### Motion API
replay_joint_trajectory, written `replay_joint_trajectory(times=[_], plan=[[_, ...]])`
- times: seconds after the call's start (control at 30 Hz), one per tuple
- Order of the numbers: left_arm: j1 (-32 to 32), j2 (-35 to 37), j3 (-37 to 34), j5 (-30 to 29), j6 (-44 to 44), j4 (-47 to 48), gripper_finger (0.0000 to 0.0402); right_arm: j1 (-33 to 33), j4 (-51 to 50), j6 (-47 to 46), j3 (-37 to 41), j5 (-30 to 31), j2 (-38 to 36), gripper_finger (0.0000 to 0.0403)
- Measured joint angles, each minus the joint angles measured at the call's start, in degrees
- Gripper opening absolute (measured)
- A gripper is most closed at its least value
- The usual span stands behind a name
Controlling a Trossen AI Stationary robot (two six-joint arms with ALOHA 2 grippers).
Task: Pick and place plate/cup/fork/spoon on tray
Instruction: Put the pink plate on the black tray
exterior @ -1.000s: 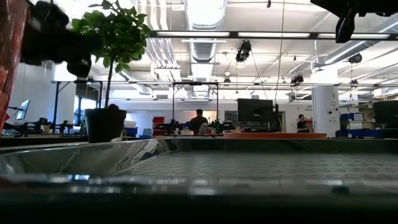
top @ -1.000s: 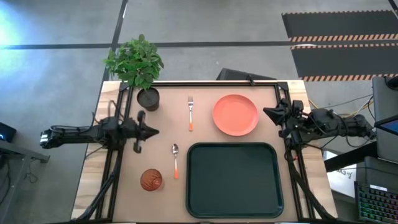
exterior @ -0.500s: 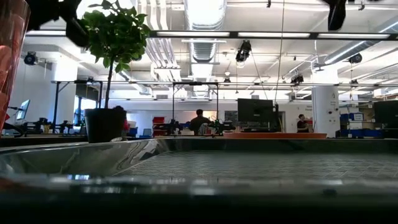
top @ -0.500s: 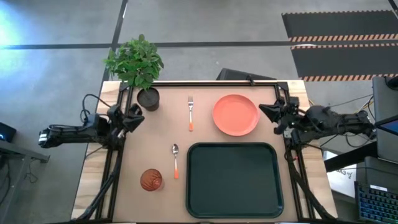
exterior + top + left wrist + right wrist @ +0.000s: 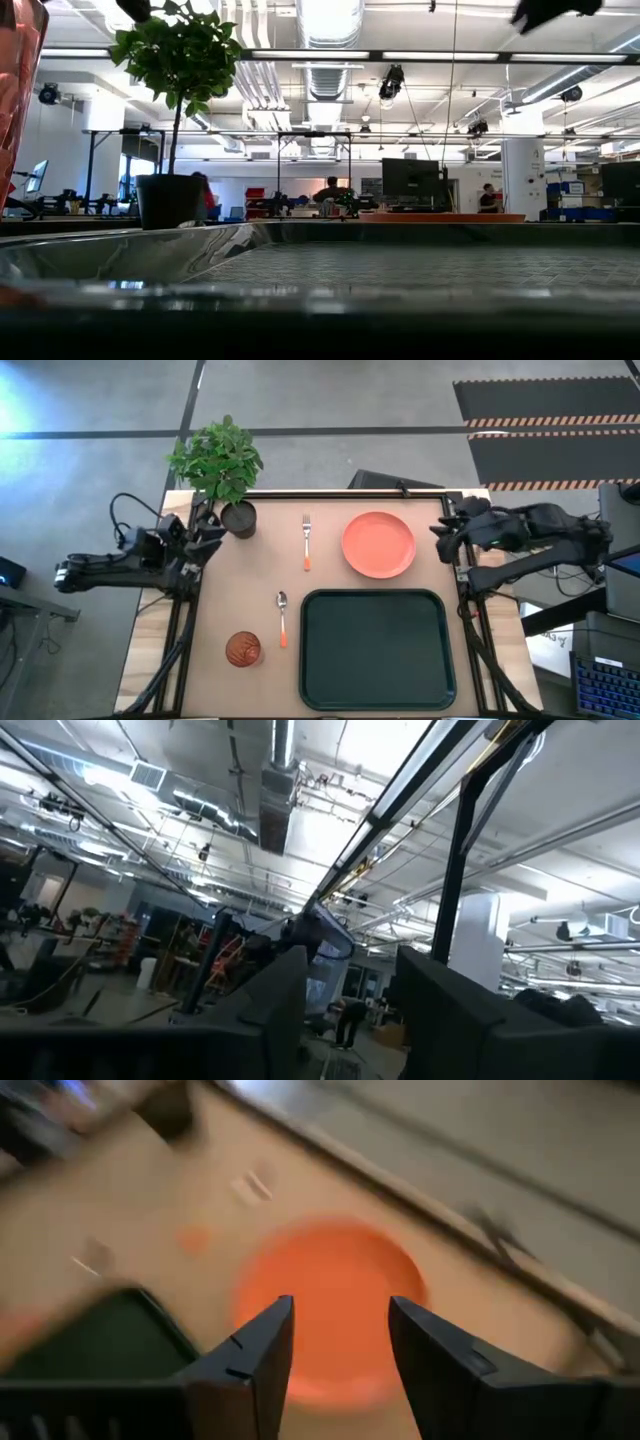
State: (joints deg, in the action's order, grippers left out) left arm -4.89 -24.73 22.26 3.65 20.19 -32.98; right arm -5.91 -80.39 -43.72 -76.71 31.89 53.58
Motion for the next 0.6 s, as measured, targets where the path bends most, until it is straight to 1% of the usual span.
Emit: replay_joint_trajectory(times=[0.07,0.1,0.2,0.33,0.43,0.5,0.6], plan=[[0.00,-0.39,-0.06,-0.84,0.00,0.01,0.0144,0.50,-6.14,-3.68,-0.76,-1.66,2.55,0.0157],[0.00,-0.49,-0.16,-1.06,0.19,0.00,0.0144,0.94,-7.09,-4.58,-0.70,-2.60,3.41,0.0157],[0.00,-0.79,-0.27,-0.94,0.34,0.07,0.0144,2.81,-5.82,-5.32,1.24,-5.48,4.84,0.0157],[0.02,-0.97,-0.32,0.31,0.36,0.03,0.0144,6.82,0.37,-2.68,5.50,-10.07,6.14,0.0157],[0.03,-0.96,-0.37,2.37,0.47,0.13,0.0144,12.43,4.28,1.82,9.06,-13.13,6.25,0.0157],[0.07,-1.10,-0.37,3.73,0.53,0.03,0.0144,17.43,7.37,4.96,11.93,-16.24,6.50,0.0157],[0.07,-1.17,-0.42,5.17,3.03,0.08,0.0144,25.57,16.39,10.48,17.24,-23.99,6.61,0.0157]])
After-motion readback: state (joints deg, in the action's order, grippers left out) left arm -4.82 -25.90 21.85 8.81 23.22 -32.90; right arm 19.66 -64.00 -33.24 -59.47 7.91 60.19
